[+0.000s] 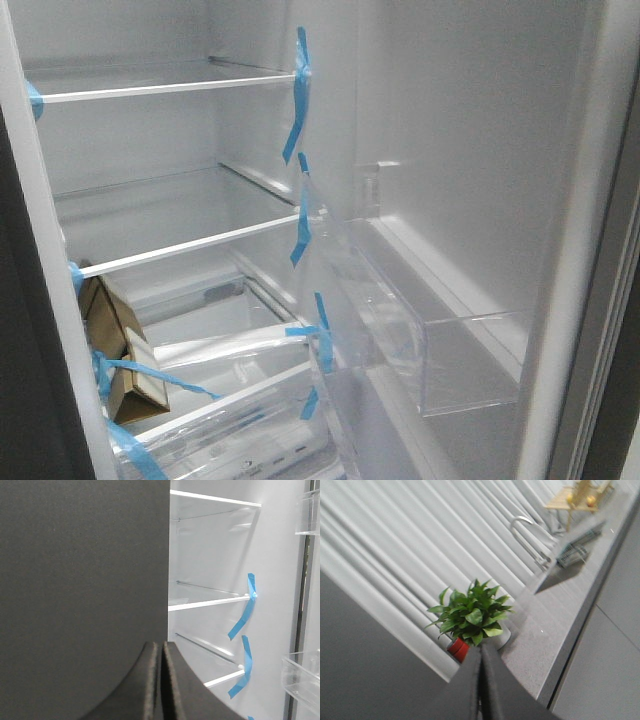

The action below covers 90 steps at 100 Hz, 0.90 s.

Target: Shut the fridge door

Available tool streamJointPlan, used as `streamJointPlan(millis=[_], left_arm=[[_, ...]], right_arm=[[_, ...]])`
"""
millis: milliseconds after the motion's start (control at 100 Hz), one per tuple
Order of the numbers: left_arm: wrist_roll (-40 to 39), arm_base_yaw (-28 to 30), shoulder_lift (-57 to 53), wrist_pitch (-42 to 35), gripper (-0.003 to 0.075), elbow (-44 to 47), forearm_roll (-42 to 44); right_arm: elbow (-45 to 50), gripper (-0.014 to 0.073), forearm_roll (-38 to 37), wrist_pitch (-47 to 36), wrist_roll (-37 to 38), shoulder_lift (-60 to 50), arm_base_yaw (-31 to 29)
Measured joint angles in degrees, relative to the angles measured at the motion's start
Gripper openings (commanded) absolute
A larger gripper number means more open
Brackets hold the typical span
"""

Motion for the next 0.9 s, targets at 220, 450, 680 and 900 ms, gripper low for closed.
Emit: streamJointPlan(millis=[220, 450, 680, 900], left_arm=[[0.0, 0.0, 0.0, 0.0, -0.002, 0.0, 0.0], [0.0, 0.0, 0.0, 0.0, -0.002, 0.0, 0.0], [0.0, 0.0, 0.0, 0.0, -0.002, 0.0, 0.0], [0.0, 0.0, 0.0, 0.0, -0.002, 0.0, 0.0]], right_arm=[[0.1, -0.0046, 8.5, -0.6, -0.9, 8.7, 0.0], [0.1, -0.0046, 14.6, 5.8, -1.0, 18.7, 0.0], [0.1, -0.0046, 20.2, 15.4, -1.0, 24.3, 0.0], [-2.2, -0.0046, 24.7, 27.0, -1.1, 28.7, 0.0]])
